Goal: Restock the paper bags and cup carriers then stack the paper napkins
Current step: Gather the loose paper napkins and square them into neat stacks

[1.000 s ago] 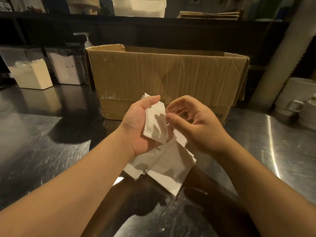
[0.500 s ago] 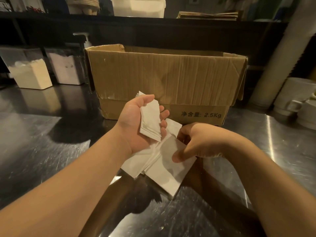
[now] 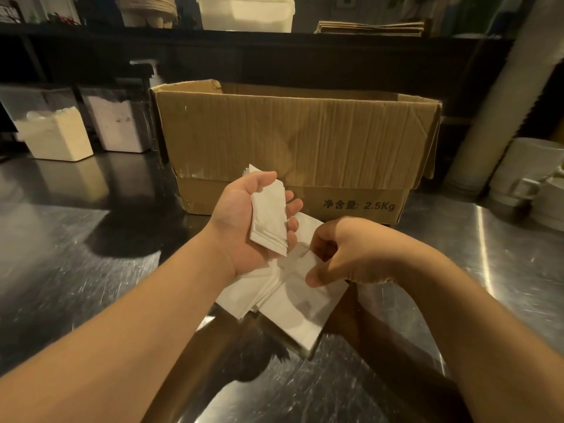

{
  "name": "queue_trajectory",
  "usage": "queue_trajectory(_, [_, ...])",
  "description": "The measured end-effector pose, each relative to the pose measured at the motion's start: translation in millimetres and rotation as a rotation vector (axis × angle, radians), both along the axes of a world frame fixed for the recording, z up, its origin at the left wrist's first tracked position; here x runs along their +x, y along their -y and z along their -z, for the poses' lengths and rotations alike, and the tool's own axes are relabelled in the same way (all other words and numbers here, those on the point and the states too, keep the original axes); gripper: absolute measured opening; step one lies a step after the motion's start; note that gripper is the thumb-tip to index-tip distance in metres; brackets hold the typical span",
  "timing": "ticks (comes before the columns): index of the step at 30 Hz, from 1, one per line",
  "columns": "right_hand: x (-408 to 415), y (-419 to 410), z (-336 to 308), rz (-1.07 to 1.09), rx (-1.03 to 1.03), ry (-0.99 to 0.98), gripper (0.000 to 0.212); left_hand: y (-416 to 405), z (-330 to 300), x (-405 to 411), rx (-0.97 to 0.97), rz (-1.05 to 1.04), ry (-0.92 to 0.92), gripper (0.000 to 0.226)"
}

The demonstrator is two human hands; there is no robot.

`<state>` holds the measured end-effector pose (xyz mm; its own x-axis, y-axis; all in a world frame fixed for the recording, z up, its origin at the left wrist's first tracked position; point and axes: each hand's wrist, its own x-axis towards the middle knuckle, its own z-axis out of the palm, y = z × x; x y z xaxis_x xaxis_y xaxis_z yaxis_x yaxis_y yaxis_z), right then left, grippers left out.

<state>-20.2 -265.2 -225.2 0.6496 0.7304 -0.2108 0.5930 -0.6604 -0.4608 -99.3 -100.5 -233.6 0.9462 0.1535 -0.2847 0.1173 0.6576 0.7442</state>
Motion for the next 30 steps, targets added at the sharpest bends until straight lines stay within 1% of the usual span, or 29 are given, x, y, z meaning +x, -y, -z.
queue_trajectory(2, [-0.4, -0.1, 0.0, -0.020, 0.005, 0.007, 0.031, 0.0, 0.2, 0.2, 0.005, -0.005, -0.002, 0.046])
queue_trajectory(5, [0.0, 2.1, -1.0, -0.045, 0.030, 0.005, 0.022, 0.9, 0.5, 0.4, 0.012, -0.018, -0.005, 0.042])
queue_trajectory(8, [2.3, 4.8, -3.0, -0.041, 0.122, 0.007, 0.015, 0.8, 0.6, 0.5, 0.015, -0.030, -0.003, 0.043])
queue_trajectory(10, [3.9, 7.2, -4.9, -0.022, 0.226, -0.028, 0.014, 1.2, -0.4, 0.6, 0.015, -0.024, 0.006, 0.042])
queue_trajectory(12, [4.4, 11.5, -8.2, -0.031, 0.354, -0.106, 0.013, 1.7, -1.3, 1.3, 0.010, -0.038, 0.023, 0.037])
queue_trajectory(14, [3.8, 17.3, -13.0, -0.082, 0.487, -0.248, 0.013, 0.3, -0.6, 2.2, -0.009, -0.054, 0.042, 0.033])
queue_trajectory(16, [2.1, 22.0, -17.4, -0.144, 0.620, -0.376, 0.020, -1.0, -0.8, 1.9, -0.018, 0.023, 0.060, 0.039])
queue_trajectory(18, [1.7, 22.8, -19.0, -0.159, 0.745, -0.422, 0.027, -0.4, -0.6, 1.2, 0.002, 0.144, 0.073, 0.054])
queue_trajectory(19, [1.8, 21.8, -18.9, -0.152, 0.797, -0.417, 0.029, 0.0, -0.2, 0.5, 0.025, 0.187, 0.081, 0.057])
queue_trajectory(22, [0.9, 17.9, -15.2, -0.110, 0.884, -0.352, 0.029, 4.9, 0.1, -1.5, 0.141, 0.264, 0.092, 0.044])
queue_trajectory(23, [0.3, 16.7, -13.5, -0.098, 0.891, -0.321, 0.029, 6.1, 1.3, -1.9, 0.150, 0.300, 0.093, 0.045])
queue_trajectory(26, [-2.3, 13.6, -9.4, -0.077, 0.901, -0.264, 0.022, 6.5, 6.8, 0.7, 0.116, 0.406, 0.116, 0.064])
queue_trajectory(27, [-3.1, 12.6, -8.5, -0.071, 0.910, -0.260, 0.018, 7.4, 6.6, 0.4, 0.111, 0.422, 0.126, 0.065])
queue_trajectory(29, [-3.8, 10.3, -6.7, -0.046, 0.935, -0.241, 0.015, 8.0, 6.2, -0.4, 0.134, 0.418, 0.160, 0.057])
queue_trajectory(30, [-4.1, 8.7, -5.5, -0.028, 0.947, -0.219, 0.017, 7.9, 6.3, -1.5, 0.142, 0.417, 0.180, 0.051])
